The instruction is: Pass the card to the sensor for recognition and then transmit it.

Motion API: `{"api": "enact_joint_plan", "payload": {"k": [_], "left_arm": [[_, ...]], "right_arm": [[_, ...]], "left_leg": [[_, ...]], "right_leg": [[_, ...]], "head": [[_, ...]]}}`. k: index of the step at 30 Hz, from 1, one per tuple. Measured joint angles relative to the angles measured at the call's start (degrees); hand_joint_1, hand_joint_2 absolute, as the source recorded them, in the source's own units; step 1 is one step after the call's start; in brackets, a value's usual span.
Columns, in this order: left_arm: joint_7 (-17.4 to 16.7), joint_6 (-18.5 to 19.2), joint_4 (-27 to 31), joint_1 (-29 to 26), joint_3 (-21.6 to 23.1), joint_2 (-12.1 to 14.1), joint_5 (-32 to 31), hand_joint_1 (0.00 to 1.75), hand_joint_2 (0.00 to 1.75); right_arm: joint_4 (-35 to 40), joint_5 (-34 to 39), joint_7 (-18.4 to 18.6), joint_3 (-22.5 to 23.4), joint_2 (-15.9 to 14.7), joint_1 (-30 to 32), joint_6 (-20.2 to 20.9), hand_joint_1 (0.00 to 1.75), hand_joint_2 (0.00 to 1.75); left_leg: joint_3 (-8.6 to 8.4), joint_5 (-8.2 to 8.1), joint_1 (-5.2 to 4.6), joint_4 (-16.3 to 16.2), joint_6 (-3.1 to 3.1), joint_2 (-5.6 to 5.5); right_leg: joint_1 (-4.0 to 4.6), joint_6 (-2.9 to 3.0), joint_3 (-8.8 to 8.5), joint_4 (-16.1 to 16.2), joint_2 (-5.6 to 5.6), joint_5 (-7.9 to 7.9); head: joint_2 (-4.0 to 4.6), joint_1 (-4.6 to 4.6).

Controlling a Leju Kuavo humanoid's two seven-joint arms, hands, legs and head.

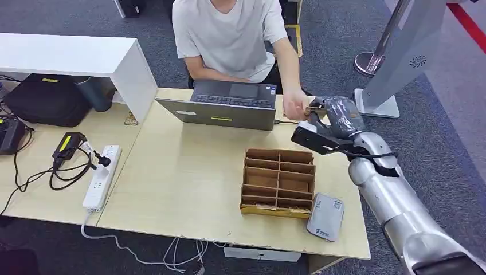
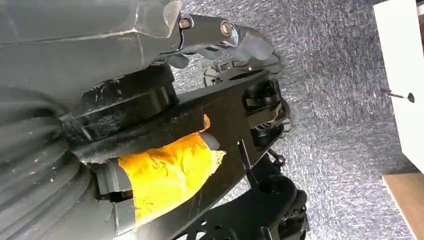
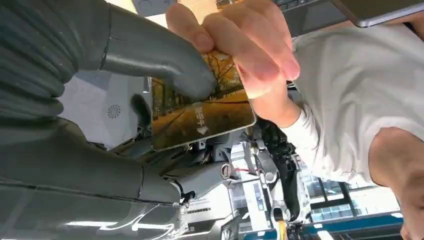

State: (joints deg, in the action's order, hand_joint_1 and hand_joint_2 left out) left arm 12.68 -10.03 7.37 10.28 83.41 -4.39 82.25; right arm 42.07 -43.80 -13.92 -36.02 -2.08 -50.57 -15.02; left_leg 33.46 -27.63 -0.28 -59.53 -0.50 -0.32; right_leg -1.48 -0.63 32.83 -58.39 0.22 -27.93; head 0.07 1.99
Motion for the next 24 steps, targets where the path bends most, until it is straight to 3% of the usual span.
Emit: {"api": "enact_joint_plan", "payload": {"k": [11,14,17,24], "left_arm": [[0.0,0.5,0.0,0.0,-0.1,0.0,0.5,0.0,1.75],[1.4,0.5,0.0,-0.1,-0.1,0.0,0.5,0.0,1.75],[4.4,-0.7,0.0,-0.6,-0.2,0.0,1.0,0.0,1.75],[4.0,-0.6,0.0,-0.7,-1.2,0.0,2.1,0.0,1.75]], "right_arm": [[0.3,1.2,0.0,0.0,-0.6,0.1,0.3,1.75,1.75],[0.5,1.9,0.0,0.0,-1.0,0.2,0.7,1.75,1.75],[1.2,2.5,0.0,0.0,-1.8,0.6,0.6,1.75,1.75],[3.6,3.4,-0.8,0.3,-4.8,3.4,-0.9,1.75,1.75]], "left_leg": [[0.01,0.0,-0.01,0.0,0.0,-0.03],[0.0,0.0,-0.01,0.0,0.0,-0.03],[0.02,0.0,-0.01,0.0,0.0,-0.03],[0.03,-0.01,-0.01,0.0,0.0,-0.03]], "right_leg": [[-0.01,0.0,0.0,0.0,0.01,0.0],[-0.01,0.0,0.01,0.0,0.01,0.0],[0.0,0.0,0.03,0.0,0.01,0.0],[0.0,0.0,0.03,0.0,0.04,0.0]], "head": [[0.0,0.0],[0.0,0.02],[0.0,0.0],[0.0,0.0]]}}
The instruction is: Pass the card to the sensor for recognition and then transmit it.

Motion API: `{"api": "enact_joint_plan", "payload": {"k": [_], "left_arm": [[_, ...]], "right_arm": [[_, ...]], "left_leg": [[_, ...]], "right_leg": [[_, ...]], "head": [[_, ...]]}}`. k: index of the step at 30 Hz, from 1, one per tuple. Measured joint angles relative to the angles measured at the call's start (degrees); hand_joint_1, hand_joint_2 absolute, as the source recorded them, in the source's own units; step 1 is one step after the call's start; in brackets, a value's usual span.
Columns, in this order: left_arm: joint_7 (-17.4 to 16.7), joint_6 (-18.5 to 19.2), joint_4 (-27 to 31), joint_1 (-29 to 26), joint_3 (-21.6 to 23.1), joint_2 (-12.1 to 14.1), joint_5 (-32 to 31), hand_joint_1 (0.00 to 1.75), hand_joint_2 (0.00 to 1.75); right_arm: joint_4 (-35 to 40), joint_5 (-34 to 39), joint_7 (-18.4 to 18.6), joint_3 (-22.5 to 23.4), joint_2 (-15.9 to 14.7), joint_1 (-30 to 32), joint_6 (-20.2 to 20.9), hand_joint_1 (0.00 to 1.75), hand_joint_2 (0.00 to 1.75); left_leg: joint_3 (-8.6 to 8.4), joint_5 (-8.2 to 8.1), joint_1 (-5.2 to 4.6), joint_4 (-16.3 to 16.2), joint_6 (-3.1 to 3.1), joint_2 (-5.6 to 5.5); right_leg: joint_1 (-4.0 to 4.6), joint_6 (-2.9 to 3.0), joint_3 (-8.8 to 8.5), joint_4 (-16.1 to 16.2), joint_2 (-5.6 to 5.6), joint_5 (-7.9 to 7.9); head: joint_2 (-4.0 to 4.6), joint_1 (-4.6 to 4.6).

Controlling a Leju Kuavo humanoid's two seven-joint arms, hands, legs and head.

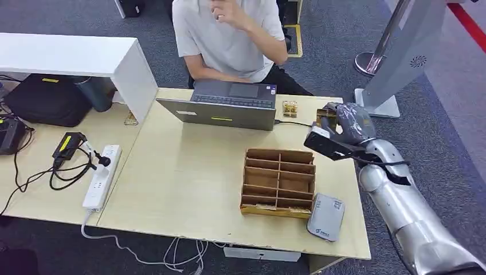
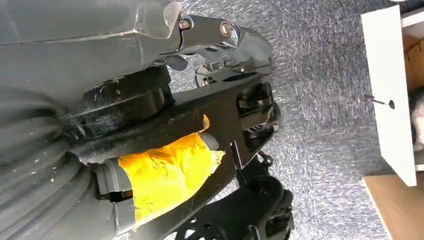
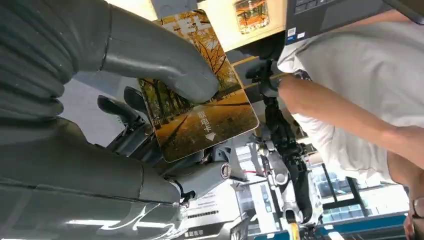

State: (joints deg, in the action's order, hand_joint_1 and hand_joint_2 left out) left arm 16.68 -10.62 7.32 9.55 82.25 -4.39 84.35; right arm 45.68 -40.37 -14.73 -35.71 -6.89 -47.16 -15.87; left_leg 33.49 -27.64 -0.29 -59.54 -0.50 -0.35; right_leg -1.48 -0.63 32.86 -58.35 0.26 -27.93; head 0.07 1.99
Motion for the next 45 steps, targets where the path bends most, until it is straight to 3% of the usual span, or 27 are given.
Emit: {"api": "enact_joint_plan", "payload": {"k": [9,17,30,45], "left_arm": [[0.3,-0.5,0.0,-0.3,-1.2,0.0,1.3,0.0,1.75],[0.3,-0.7,0.0,-0.3,-1.7,0.0,1.4,0.0,1.75],[-0.6,-2.2,0.0,-0.3,-1.7,-0.1,1.1,0.0,1.75],[-1.3,-2.9,0.0,-0.2,-1.7,-0.3,0.9,0.0,1.75]], "right_arm": [[10.1,3.9,-3.6,5.3,-8.7,9.7,-1.7,1.75,1.75],[15.7,4.3,-4.3,8.1,-12.2,15.7,-2.1,1.75,1.75],[17.4,-0.7,-6.8,12.2,-13.1,24.9,-3.0,1.75,1.75],[10.6,-4.0,-7.6,10.7,-7.6,28.6,-4.4,1.75,1.75]], "left_leg": [[0.08,-0.03,0.0,0.0,-0.03,-0.21],[0.09,-0.03,0.01,0.0,-0.02,-0.18],[0.15,-0.06,0.01,0.0,-0.05,-0.19],[0.13,-0.04,0.02,0.0,-0.03,-0.18]], "right_leg": [[0.0,-0.01,-0.03,0.1,0.22,-0.01],[0.01,-0.01,-0.01,0.1,0.18,-0.01],[0.02,-0.03,-0.01,0.1,0.21,-0.03],[0.02,-0.03,-0.01,0.1,0.19,-0.03]], "head": [[0.0,0.0],[0.0,0.0],[0.0,0.0],[0.0,0.0]]}}
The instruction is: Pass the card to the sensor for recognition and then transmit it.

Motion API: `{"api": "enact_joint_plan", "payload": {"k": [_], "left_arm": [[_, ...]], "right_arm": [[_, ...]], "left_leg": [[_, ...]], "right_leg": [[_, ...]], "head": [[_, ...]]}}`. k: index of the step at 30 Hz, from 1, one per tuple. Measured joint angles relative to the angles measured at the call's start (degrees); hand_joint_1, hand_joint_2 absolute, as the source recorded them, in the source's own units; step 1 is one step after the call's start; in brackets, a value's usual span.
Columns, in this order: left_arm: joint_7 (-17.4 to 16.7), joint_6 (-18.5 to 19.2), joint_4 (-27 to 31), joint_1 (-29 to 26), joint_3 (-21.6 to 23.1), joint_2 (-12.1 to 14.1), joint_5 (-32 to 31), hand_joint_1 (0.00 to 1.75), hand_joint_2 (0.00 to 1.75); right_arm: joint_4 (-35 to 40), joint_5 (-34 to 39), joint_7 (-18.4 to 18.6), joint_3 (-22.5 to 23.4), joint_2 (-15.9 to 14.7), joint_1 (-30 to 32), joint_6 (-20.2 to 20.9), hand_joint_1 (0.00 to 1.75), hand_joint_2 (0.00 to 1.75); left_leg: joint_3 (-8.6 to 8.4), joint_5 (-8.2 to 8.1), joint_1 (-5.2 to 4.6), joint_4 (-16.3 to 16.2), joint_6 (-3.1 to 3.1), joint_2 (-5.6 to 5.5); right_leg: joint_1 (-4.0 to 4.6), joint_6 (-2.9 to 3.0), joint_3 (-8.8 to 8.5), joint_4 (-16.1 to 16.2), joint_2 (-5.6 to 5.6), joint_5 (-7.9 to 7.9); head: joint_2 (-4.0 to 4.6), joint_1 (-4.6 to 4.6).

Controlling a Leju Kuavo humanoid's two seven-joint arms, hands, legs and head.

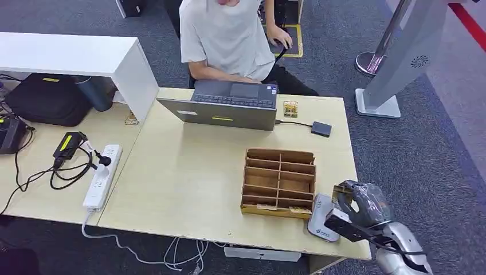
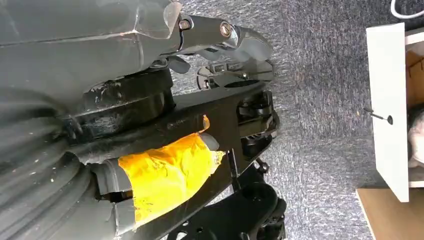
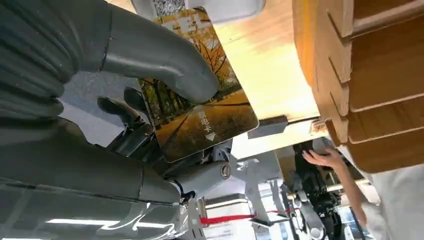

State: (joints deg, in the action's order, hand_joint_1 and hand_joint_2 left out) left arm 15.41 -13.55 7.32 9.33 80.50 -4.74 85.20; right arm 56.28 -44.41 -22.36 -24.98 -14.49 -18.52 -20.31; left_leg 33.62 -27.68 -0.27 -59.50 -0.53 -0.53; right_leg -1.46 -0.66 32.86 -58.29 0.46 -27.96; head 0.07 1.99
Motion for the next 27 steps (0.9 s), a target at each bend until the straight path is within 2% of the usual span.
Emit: {"api": "enact_joint_plan", "payload": {"k": [12,15,22,27], "left_arm": [[-1.0,-0.4,0.0,0.1,0.0,0.0,-0.1,0.0,1.75],[-1.5,-0.4,0.0,0.1,0.0,0.0,-0.8,0.0,1.75],[-2.8,-0.5,0.0,0.8,0.6,-0.2,-2.4,0.0,1.75],[-4.0,-0.4,0.0,1.3,1.8,-0.2,-4.0,0.0,1.75]], "right_arm": [[-1.6,0.5,0.0,-0.3,1.7,-0.1,-0.3,1.75,1.75],[-1.3,0.6,1.0,-0.3,1.8,-1.8,-0.4,1.75,1.75],[-0.6,0.5,6.5,-0.4,2.9,-14.4,0.8,1.75,1.75],[-1.8,-0.7,10.3,-1.2,5.6,-23.9,1.9,1.75,1.75]], "left_leg": [[-0.01,0.01,0.0,0.0,0.0,0.01],[0.02,0.02,-0.01,0.0,0.0,0.06],[-0.01,0.1,-0.01,0.0,0.03,0.18],[-0.02,0.1,0.0,0.0,0.04,0.2]], "right_leg": [[0.0,0.0,-0.02,0.0,0.0,0.01],[-0.01,0.01,-0.02,0.0,-0.04,0.02],[0.0,0.06,-0.01,-0.1,-0.07,0.08],[0.0,0.07,0.03,-0.1,-0.13,0.08]], "head": [[0.0,0.0],[0.0,0.0],[0.0,-0.02],[0.0,-0.02]]}}
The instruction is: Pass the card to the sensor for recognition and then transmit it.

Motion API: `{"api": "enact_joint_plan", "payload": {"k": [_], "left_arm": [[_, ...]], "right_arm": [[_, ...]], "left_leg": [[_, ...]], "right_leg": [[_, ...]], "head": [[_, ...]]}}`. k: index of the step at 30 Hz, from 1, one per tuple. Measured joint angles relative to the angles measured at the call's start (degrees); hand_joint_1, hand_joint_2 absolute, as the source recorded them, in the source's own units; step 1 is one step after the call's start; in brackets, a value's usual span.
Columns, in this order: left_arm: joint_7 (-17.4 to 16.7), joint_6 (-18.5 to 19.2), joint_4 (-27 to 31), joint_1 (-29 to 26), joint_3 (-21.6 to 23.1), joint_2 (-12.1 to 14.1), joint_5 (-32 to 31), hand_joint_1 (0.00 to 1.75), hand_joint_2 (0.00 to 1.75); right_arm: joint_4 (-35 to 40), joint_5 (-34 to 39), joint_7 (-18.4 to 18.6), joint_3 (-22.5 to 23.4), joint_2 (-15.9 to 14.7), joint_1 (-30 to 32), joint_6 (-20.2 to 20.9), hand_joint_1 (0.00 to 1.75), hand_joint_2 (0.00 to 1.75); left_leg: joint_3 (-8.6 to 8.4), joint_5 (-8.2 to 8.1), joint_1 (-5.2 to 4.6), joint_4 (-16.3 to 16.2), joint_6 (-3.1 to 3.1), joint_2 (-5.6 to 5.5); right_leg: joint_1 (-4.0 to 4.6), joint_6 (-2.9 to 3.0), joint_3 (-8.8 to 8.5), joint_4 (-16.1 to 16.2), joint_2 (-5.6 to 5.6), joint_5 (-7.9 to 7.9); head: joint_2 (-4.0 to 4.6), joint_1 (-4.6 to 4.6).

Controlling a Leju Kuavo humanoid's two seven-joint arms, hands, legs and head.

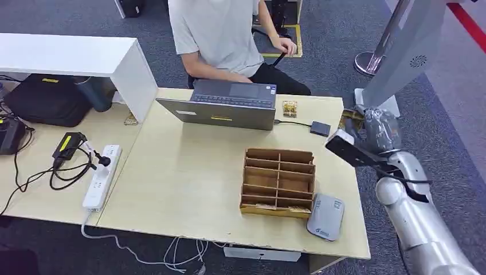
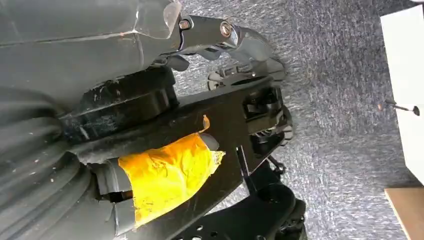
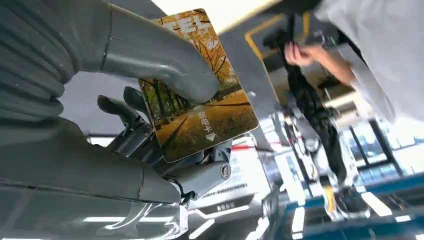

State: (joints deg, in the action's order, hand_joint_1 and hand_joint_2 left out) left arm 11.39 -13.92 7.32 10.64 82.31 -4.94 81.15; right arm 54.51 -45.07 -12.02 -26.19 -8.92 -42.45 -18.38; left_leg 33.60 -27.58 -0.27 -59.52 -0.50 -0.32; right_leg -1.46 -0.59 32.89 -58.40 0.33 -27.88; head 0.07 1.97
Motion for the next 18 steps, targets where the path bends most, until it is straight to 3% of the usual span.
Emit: {"api": "enact_joint_plan", "payload": {"k": [11,18], "left_arm": [[-3.6,0.8,0.0,1.3,3.8,-0.3,-5.5,0.0,1.75],[-4.2,2.3,0.0,2.4,4.6,-1.7,-6.6,0.0,1.75]], "right_arm": [[-12.2,-2.4,11.7,-4.3,11.8,-15.3,-0.1,1.75,1.75],[-19.6,1.0,12.7,-4.3,16.3,-18.9,-0.3,1.75,1.75]], "left_leg": [[0.03,0.05,0.04,0.0,0.08,-0.08],[0.1,0.05,0.13,0.0,0.09,0.05]], "right_leg": [[0.02,0.02,0.11,0.0,-0.01,-0.01],[0.01,-0.01,0.09,0.0,-0.08,0.02]], "head": [[0.0,0.04],[0.0,0.02]]}}
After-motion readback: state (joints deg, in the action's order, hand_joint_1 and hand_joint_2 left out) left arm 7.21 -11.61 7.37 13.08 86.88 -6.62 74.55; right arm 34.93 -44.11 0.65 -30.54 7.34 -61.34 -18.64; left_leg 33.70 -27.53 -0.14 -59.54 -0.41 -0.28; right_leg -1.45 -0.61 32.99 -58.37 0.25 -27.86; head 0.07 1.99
